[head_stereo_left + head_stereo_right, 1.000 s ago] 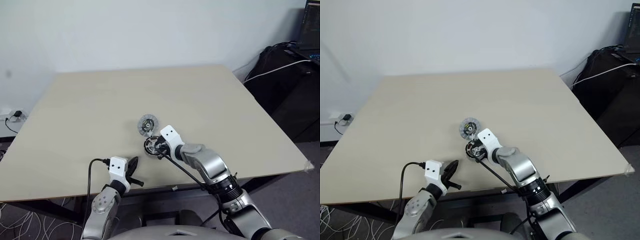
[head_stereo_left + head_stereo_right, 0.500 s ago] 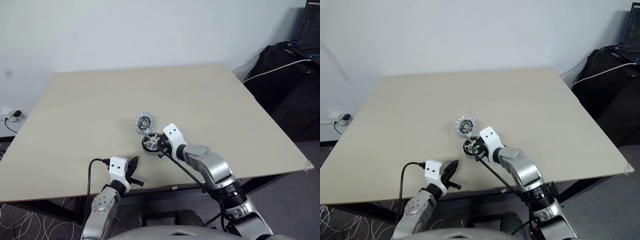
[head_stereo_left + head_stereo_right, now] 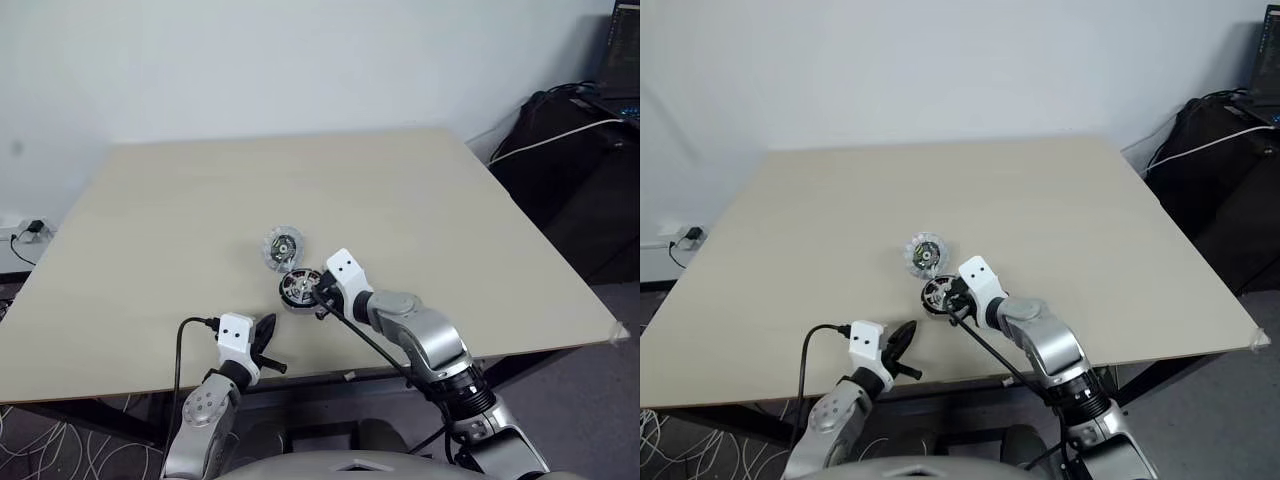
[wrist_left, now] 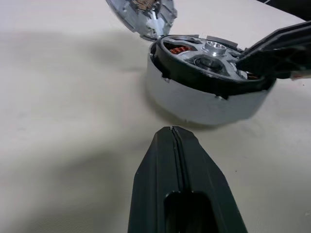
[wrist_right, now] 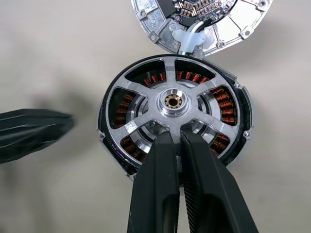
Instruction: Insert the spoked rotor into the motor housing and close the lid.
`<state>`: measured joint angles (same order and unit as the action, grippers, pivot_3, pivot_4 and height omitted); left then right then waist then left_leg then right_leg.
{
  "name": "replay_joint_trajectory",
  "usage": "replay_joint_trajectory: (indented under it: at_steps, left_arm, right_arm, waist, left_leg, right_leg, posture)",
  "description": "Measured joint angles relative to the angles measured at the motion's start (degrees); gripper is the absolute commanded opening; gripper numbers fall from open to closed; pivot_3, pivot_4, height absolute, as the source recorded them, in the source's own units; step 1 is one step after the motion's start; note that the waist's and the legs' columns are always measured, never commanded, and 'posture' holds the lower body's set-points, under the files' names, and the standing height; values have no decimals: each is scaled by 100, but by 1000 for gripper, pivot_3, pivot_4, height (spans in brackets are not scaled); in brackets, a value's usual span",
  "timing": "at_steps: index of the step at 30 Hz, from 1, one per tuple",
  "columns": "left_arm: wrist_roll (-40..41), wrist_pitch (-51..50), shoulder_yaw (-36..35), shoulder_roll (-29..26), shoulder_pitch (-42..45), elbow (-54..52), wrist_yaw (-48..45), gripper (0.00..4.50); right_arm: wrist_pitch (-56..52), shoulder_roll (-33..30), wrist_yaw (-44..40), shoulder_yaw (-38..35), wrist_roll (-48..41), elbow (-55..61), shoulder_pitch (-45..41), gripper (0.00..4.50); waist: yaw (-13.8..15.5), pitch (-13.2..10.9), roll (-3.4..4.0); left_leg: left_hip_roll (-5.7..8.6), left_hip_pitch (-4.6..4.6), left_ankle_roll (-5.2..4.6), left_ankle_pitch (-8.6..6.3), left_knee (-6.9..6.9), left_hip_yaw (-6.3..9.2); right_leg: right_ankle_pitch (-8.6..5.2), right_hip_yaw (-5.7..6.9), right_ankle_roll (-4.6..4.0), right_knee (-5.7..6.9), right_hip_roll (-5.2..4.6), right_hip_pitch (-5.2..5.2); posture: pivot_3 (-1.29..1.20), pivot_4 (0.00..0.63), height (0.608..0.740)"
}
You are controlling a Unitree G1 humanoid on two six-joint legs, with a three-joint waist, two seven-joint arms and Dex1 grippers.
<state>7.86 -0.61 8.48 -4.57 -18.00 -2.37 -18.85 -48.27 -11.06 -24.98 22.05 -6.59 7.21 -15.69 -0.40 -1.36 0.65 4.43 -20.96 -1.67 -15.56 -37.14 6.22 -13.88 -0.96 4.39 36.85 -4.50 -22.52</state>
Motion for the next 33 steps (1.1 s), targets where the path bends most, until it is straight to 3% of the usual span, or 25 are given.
replay_joint_trajectory:
  at_steps: [8,15,23,25,27,30,33]
  left_arm:
    - [0,-12,2,-9,1,0,-2,0]
    - [0,-19,3,-19,16,0,-9,0]
    - [0,-30,1,-32,35,0,-19,0]
    - [0,-36,4,-31,35,0,-18,0]
    - [0,-38,6,-30,39,0,-18,0]
    - [0,-48,7,-30,43,0,-20,0]
    - [0,-54,-11,-54,40,0,-21,0]
  right_arm:
    - [871,51,415,-44,444,-288,142,32]
    - [513,350,187,-386,12,-277,266,32]
    - [148,73,155,-58,196,-257,159,32]
    - [144,310,137,-321,-3,-254,230,32]
    - [421,250,123,-237,45,-238,262,32]
    - [1624,-368,236,518,937,-263,206,32]
    - [1559,-92,145,167,651,-261,362,32]
  waist:
    - [21,-3,-3]
    - [5,-9,-5]
    - [60,-9,-6]
    - [61,-9,-6]
    - [56,-11,-4]
    - [72,-11,-3]
    - [65,-11,-12]
  left_leg:
    - [4,1,0,0,-3,0]
    - [-2,1,0,0,-1,0]
    - [3,1,0,0,-4,-1]
    - [-1,1,0,0,-4,0]
    - [0,1,0,0,-4,0]
    - [9,1,0,0,-7,-4]
    - [-6,2,2,2,-5,-1]
  right_leg:
    - [1,-1,1,1,-1,4]
    - [0,-2,-1,2,3,1]
    - [1,-1,0,2,-1,3]
    - [1,-2,0,3,3,2]
    - [1,-2,0,2,2,2]
    - [2,-1,4,0,-5,5]
    - [1,-3,0,3,10,1]
  posture:
    - [0,0,740]
    - [0,0,740]
    - [0,0,740]
    - [0,0,740]
    - [0,0,740]
    - [0,0,740]
    - [0,0,740]
